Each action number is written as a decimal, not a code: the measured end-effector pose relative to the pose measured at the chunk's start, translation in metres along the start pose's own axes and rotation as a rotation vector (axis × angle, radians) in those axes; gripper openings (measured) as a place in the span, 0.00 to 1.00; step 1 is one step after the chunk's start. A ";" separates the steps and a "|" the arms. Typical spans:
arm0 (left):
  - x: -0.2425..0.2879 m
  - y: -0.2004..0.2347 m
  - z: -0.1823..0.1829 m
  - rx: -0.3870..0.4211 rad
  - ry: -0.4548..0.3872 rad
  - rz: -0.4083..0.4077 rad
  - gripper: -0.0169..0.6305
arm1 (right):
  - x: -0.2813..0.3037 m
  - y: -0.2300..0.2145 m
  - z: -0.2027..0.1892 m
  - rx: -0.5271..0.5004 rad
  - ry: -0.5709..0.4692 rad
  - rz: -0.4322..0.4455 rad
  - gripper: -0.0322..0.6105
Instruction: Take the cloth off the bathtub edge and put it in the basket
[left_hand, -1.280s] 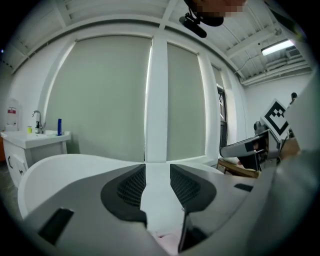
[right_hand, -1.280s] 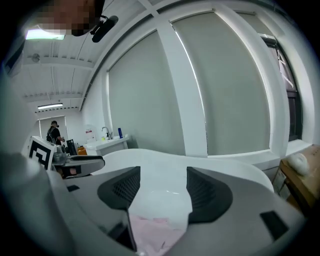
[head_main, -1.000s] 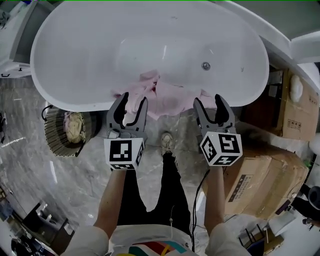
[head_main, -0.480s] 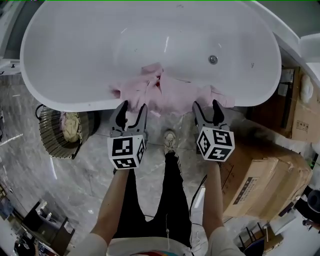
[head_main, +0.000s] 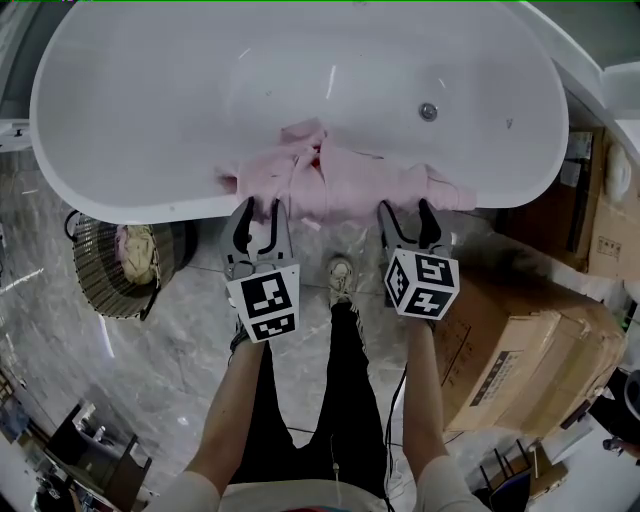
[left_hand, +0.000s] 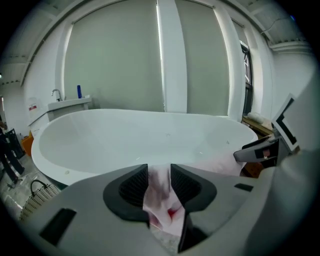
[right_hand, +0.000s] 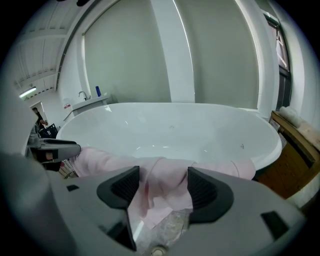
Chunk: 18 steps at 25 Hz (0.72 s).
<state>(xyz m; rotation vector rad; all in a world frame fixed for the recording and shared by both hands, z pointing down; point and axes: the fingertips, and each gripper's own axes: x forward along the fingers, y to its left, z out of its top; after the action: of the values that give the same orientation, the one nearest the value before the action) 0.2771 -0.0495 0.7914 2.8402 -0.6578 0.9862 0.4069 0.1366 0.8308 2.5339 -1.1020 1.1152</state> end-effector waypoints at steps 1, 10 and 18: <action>0.000 0.002 0.000 0.007 0.001 0.012 0.24 | 0.000 0.000 0.000 -0.001 0.003 0.000 0.51; 0.000 -0.012 0.002 -0.030 0.049 -0.086 0.35 | -0.001 -0.002 0.000 -0.007 0.010 -0.003 0.51; 0.003 -0.011 -0.005 0.081 0.077 0.037 0.37 | 0.000 -0.001 -0.001 -0.013 0.011 0.002 0.51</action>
<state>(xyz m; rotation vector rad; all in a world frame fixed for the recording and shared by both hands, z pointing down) 0.2810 -0.0394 0.7980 2.8514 -0.6799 1.1464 0.4066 0.1375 0.8311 2.5140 -1.1061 1.1179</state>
